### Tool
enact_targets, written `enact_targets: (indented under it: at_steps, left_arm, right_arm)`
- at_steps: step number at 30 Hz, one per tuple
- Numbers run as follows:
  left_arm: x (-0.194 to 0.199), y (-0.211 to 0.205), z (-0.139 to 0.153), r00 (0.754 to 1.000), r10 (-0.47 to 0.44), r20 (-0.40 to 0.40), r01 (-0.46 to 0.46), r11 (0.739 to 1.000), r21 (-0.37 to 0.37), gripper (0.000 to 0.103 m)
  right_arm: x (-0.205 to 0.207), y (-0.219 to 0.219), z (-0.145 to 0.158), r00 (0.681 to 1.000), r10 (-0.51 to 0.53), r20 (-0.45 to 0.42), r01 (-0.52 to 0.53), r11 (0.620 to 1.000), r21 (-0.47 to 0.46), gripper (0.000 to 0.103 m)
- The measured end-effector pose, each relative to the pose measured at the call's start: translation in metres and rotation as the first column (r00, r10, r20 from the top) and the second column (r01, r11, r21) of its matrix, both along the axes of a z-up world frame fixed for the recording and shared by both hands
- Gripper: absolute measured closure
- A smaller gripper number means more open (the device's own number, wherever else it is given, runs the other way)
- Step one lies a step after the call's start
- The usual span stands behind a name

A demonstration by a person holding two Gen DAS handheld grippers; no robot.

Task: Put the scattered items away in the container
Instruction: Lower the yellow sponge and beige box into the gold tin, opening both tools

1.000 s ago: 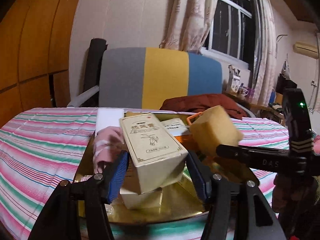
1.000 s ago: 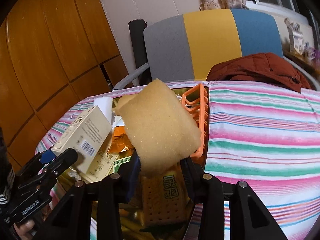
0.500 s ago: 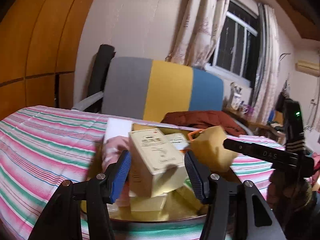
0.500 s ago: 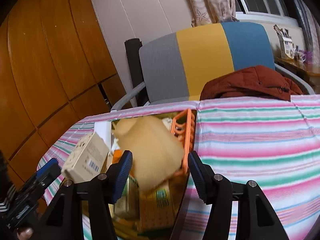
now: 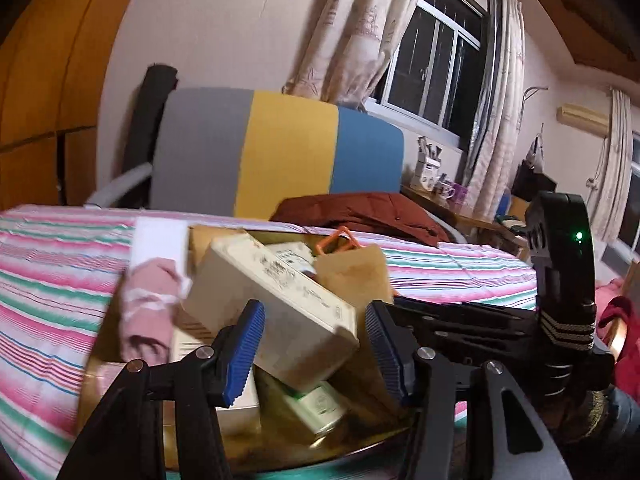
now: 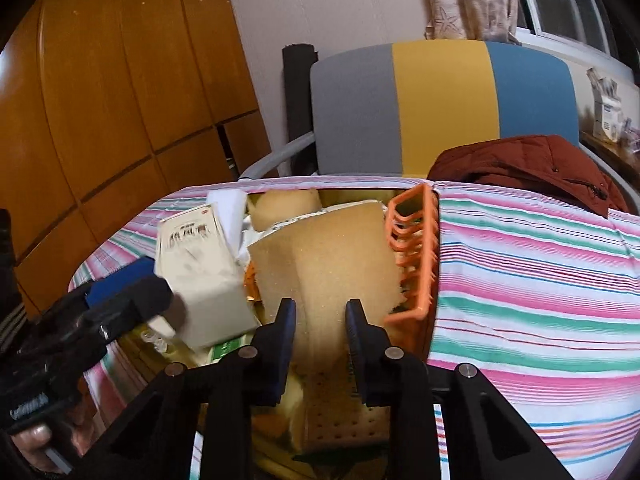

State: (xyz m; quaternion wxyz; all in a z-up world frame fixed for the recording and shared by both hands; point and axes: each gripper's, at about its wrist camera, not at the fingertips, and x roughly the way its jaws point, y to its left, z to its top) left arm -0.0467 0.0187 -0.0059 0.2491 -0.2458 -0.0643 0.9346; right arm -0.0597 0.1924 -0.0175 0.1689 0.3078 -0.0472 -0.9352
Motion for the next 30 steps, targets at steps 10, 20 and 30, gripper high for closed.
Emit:
enact_targets:
  at_steps: [10, 20, 30]
  left_arm:
    - [0.01, -0.01, -0.005, 1.0, 0.016, 0.004, -0.016, 1.0, 0.016, 0.05]
    - [0.014, -0.002, -0.007, 0.995, 0.101, 0.003, -0.101, 0.991, -0.083, 0.051]
    - [0.012, 0.015, -0.011, 0.995, 0.102, -0.008, -0.103, 0.987, -0.126, 0.048]
  right_arm:
    - [-0.001, 0.003, -0.007, 1.0, 0.008, 0.017, -0.009, 1.0, 0.013, 0.077]
    - [0.014, 0.01, 0.006, 1.0, -0.011, -0.015, 0.01, 0.999, -0.032, 0.076]
    - [-0.005, -0.008, 0.022, 0.996, -0.035, -0.082, 0.04, 0.998, 0.056, 0.077]
